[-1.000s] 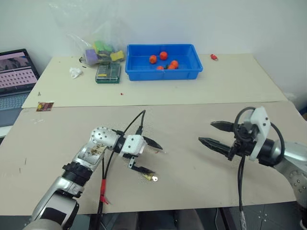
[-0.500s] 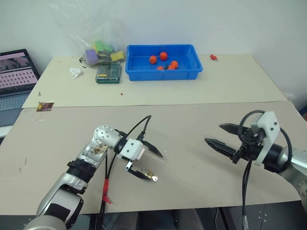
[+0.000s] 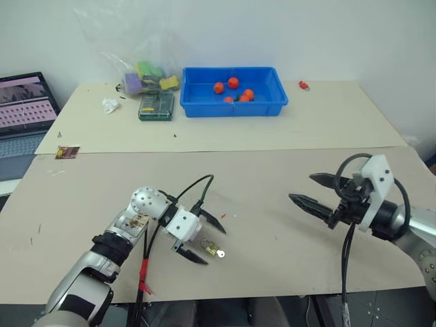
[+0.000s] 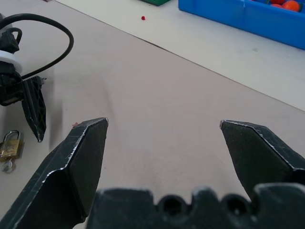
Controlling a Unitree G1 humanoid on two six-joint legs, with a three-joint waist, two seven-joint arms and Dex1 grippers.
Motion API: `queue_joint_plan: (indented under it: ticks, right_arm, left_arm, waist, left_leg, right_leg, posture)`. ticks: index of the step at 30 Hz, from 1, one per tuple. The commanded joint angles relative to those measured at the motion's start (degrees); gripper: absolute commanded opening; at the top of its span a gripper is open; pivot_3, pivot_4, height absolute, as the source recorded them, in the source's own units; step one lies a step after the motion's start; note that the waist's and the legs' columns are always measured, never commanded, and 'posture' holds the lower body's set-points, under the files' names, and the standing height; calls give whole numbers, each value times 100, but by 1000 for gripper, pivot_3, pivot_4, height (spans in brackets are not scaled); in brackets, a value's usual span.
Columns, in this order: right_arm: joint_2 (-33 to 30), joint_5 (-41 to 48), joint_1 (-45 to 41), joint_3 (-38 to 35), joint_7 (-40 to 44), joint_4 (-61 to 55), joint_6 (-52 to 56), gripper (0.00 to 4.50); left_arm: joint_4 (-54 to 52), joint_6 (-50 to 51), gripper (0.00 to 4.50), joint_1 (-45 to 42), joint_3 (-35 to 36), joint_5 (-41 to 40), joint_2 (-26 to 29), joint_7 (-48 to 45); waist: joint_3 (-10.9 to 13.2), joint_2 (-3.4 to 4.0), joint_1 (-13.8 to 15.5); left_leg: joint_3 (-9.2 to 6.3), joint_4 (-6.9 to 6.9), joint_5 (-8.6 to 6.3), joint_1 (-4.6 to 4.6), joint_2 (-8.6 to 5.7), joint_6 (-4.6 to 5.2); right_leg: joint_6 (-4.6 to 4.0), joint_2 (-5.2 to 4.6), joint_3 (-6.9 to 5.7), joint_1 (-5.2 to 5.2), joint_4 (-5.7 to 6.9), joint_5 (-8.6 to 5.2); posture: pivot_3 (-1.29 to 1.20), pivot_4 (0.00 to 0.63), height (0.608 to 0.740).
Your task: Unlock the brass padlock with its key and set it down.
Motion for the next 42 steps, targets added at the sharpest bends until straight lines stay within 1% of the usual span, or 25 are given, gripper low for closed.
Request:
queue_joint_plan:
  ticks: [1,3,6,8,9,12,15,17,18,22,25,27,29,30,32,33,34,35,37,38,40,42]
  right_arm:
    - [-58,-11,-87,-70,19,-85,-156,4466]
    - [-75,-65,-63,-43,-5,-77,-137,4466]
    - [-60,-72,-71,-39,-33,-80,-112,4466]
    - [-52,-97,-71,-30,-35,-77,-117,4500]
    - [-50,-114,-69,-25,-32,-76,-125,4500]
    - [-42,-150,-69,-9,-26,-61,-136,4500]
    - [-75,-138,-117,31,-48,-85,-56,4500]
    - [-58,-97,-175,57,-72,-104,-29,4500]
    - [-53,-85,-187,65,-77,-102,-24,4500]
    - [-48,1,-208,84,-72,-83,53,4500]
    - [-48,55,-246,146,-18,-53,90,4500]
    - [17,157,-370,188,-20,-7,123,4500]
    - [105,346,-518,194,-76,72,223,4500]
    - [137,439,-572,189,-107,112,299,4500]
    - [220,965,-653,188,-179,237,784,4500]
    - [226,1467,-641,164,-178,284,1158,4500]
    - [175,1864,-595,179,-93,258,1434,4500]
    - [91,2072,-536,230,33,183,1572,4500]
    - [139,2405,-540,274,28,204,1718,4500]
    - [169,2483,-564,319,-1,249,1769,4500]
    - [155,2489,-570,519,139,242,1753,4500]
    - [294,2545,-660,723,227,262,1662,4500]
  left_arm:
    - [-13,59,4500,-84,33,54,-16,77]
    - [-23,109,4500,-61,-3,62,-1,11]
    - [-67,215,4500,-26,-64,66,60,-138]
    - [-125,347,3996,-3,-111,49,122,-204]
    - [-150,374,3853,2,-148,21,161,-216]
    - [-199,403,2795,-5,-279,-58,295,-222]
    - [-164,-218,1810,-88,-711,6,659,-222]
    - [-217,-186,1069,-120,-822,-56,756,-222]
    - [-236,-150,819,-131,-843,-85,771,-222]
    - [-258,-122,825,-121,-792,-57,766,-222]
    - [-326,83,825,-56,-525,13,644,108]
    - [-375,262,825,-49,-272,35,595,514]
    - [-333,179,825,-72,110,160,430,1249]
    - [-337,243,825,-74,261,208,352,1569]
    - [-445,68,825,2,655,367,158,2372]
    - [-568,-64,825,96,781,467,113,2654]
    - [-750,-232,825,239,832,535,127,2773]
    - [-946,-367,825,404,843,567,171,2810]
    - [-1325,-740,825,742,1035,1088,149,3473]
    - [-1456,-1070,825,887,1135,1483,140,3859]
    - [-1676,-1842,825,1169,1308,2391,152,4627]
    - [-1902,-2177,825,1490,1456,2975,61,5275]
  waist:
    - [0,0,0]
    - [0,1,2]
    - [0,1,0]
    - [0,1,0]
    - [0,1,-3]
    - [0,1,-8]
    - [0,1,-16]
    - [-2,3,-22]
    - [-2,3,-31]
    - [-3,4,-55]
    - [-3,4,-58]
    - [-3,4,-52]
    - [-2,3,-48]
    - [-2,3,-43]
    - [-2,3,-36]
    - [-2,3,-27]
    - [-2,3,-16]
    - [-2,3,-20]
    - [-3,5,-36]
    - [-3,6,-44]
    - [-3,5,-21]
    - [-3,5,14]
  left_leg:
    - [0,0,0,0,0,0]
    - [0,-1,0,0,-1,0]
    - [0,-1,-1,-1,-2,1]
    - [0,-1,-1,-1,-1,1]
    - [1,-1,-1,-1,-1,1]
    - [1,-2,-1,0,0,1]
    - [0,-1,-1,0,1,1]
    - [0,-2,-1,2,3,1]
    - [0,-2,-1,2,3,1]
    - [1,-3,-1,2,4,2]
    - [1,-4,-1,2,3,2]
    - [1,-4,-1,2,3,2]
    - [0,-2,-1,2,4,2]
    - [-1,-2,-1,1,5,2]
    - [-8,-2,-1,1,5,2]
    - [-9,-3,-1,0,5,2]
    - [-15,-4,-1,-1,4,1]
    - [-23,-6,-1,-4,3,1]
    - [-31,-18,-3,-5,4,4]
    - [-36,-31,-3,-4,3,4]
    - [-40,-41,-3,-6,2,3]
    - [-35,-40,-3,-6,1,1]
  right_leg:
    - [-1,0,1,0,0,1]
    - [-34,0,1,-1,1,21]
    - [-40,0,1,-3,0,25]
    - [-39,0,1,-3,0,25]
    - [-39,0,1,-3,0,25]
    - [-39,1,1,-3,1,24]
    - [-38,1,1,-3,1,24]
    - [-39,2,2,-2,0,24]
    - [-39,2,2,-2,0,24]
    - [-36,4,2,-2,0,22]
    - [-37,4,2,-2,0,22]
    - [-37,4,3,-2,-1,22]
    - [-28,3,3,-2,-1,18]
    - [-8,3,3,-2,-1,6]
    - [-1,4,1,-3,-1,3]
    - [-7,4,1,-5,-1,6]
    - [-39,3,1,-11,-2,27]
    - [-43,3,2,-19,-2,29]
    - [-50,2,7,-31,1,34]
    - [-53,1,11,-35,0,35]
    - [-53,0,10,-38,-4,36]
    - [-53,0,10,-36,-13,36]
  posture:
    - [0,150,740]
    - [0,150,740]
    - [0,150,740]
    - [0,150,740]
    - [0,150,740]
    - [0,150,740]
    - [0,150,740]
    - [0,150,740]
    - [0,150,740]
    - [0,150,740]
    - [0,150,740]
    - [0,150,740]
    - [0,150,740]
    - [0,150,740]
    - [0,150,740]
    - [0,150,740]
    - [0,150,740]
    - [0,150,740]
    - [0,150,740]
    - [0,150,740]
    - [0,150,740]
    - [0,150,740]
